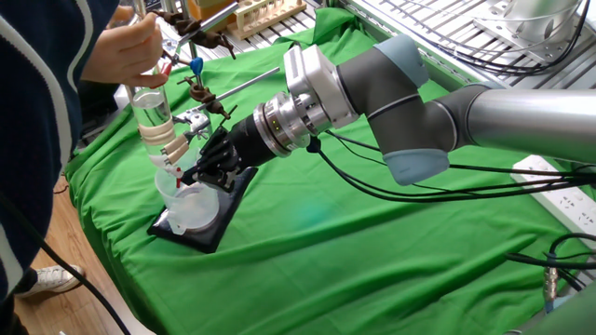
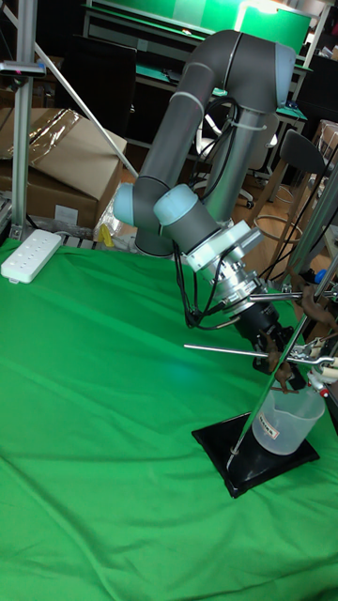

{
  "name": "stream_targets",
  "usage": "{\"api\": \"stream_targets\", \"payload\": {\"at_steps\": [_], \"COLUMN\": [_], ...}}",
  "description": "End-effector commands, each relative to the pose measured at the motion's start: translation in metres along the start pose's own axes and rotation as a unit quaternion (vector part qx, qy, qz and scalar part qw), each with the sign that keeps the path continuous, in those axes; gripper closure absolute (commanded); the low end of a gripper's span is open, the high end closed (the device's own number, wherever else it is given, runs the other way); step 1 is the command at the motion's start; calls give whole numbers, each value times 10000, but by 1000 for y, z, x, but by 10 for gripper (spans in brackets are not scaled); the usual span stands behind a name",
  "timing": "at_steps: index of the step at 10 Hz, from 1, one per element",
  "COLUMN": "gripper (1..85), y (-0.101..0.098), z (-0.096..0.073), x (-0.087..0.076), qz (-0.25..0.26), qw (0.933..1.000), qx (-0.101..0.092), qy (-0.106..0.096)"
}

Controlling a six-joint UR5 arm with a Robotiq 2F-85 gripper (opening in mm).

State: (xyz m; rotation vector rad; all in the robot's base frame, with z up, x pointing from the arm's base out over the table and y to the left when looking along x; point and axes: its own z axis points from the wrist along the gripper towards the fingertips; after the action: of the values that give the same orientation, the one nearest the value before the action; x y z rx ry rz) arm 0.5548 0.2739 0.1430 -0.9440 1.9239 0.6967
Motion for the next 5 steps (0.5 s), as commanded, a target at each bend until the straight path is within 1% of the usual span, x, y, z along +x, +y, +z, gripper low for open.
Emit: {"api": "stream_targets", "payload": {"at_steps": [1,2,4,5], "gripper": [843,843,843,843], "y": [5,8,11,8], "z": [4,5,2,-1], "x": [-9,-10,-11,-11], "qz": [306,343,368,336], "qw": [9993,9992,9989,9990], "qx": [3,-3,-143,-169], "qy": [-212,-225,-239,-242]}}
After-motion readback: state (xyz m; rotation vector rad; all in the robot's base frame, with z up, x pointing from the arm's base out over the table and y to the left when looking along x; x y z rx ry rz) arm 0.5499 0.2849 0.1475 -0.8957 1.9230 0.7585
